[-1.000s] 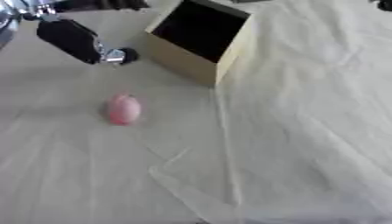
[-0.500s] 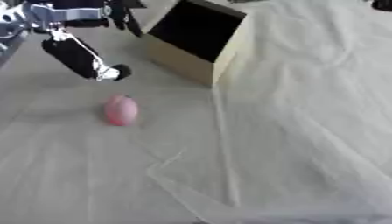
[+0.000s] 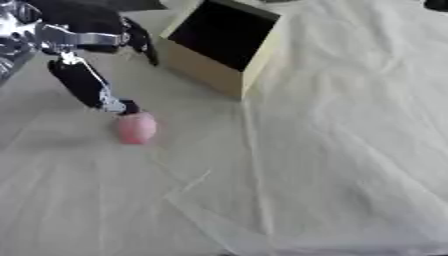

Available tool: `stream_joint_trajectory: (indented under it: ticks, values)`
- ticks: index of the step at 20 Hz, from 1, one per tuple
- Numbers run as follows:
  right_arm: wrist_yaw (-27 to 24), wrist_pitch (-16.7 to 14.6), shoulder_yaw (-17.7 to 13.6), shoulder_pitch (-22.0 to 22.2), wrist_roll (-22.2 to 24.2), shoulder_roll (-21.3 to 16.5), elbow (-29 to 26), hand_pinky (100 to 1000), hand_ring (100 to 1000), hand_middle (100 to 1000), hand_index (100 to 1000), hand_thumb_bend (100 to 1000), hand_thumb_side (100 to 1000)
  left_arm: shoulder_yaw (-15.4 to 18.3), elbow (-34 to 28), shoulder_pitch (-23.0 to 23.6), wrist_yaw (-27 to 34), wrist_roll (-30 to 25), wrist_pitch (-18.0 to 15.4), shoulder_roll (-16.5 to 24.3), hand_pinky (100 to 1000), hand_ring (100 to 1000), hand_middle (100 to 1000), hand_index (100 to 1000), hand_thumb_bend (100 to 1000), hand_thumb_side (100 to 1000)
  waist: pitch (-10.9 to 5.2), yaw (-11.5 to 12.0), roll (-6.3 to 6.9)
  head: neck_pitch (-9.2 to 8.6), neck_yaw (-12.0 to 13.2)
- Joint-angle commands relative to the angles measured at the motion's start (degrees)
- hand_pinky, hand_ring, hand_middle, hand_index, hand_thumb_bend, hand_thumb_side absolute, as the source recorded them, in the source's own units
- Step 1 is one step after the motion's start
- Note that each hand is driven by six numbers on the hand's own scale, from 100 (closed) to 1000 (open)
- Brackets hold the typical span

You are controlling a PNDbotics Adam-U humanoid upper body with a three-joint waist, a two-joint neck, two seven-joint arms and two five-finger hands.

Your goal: Pick up objects on the table and place them in the box.

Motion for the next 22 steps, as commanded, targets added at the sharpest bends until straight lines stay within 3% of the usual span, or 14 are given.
stream_joint_trajectory:
  ticks: [1, 4, 6, 12, 13, 22]
  values:
    - [-0.4, 0.1, -0.9, -0.5, -0.1, -0.7, -0.1, 877, 744, 567, 805, 100, 713, 0.0, 0.5, -0.4, -3.0, -0.5, -2.1, 2.0, 857, 876, 810, 841, 509, 306, -1.2, 0.0, -0.12, -0.1, 0.1]
    - [-0.5, 0.1, -1.0, -0.5, 0.0, -0.5, -0.1, 877, 743, 566, 805, 100, 714, -0.6, 2.2, -0.2, -5.3, -0.6, -3.9, 1.8, 857, 880, 824, 843, 526, 304, -1.13, -0.1, -0.08, -0.14, 0.2]
    - [-0.5, 0.1, -1.0, -0.4, 0.1, -0.3, -0.1, 877, 742, 565, 804, 100, 715, -1.0, 3.5, -0.1, -6.2, -0.2, -4.7, 1.5, 858, 877, 826, 837, 487, 237, -1.08, -0.2, -0.05, -0.14, 0.2]
    - [-0.5, 0.2, -1.1, -0.3, 0.0, -0.3, -0.1, 877, 742, 565, 804, 100, 715, -1.4, 5.3, -0.1, -8.1, 1.6, -6.1, 1.0, 858, 877, 826, 837, 487, 237, -1.04, -0.2, -0.04, -0.12, 0.2]
    - [-0.6, 0.2, -1.1, -0.3, 0.0, -0.2, -0.1, 876, 739, 562, 801, 100, 716, -1.5, 5.5, 0.0, -8.2, 1.7, -6.2, 0.9, 836, 872, 824, 846, 426, 220, -0.95, -0.3, -0.05, -0.14, 0.2]
    - [-0.7, 0.5, -1.6, -0.2, -0.2, 0.6, 0.3, 876, 736, 557, 799, 100, 719, -3.0, 12.8, -0.5, -2.6, 1.9, -4.5, -4.3, 822, 870, 826, 850, 435, 268, -0.41, -1.0, 0.05, -0.44, 0.4]
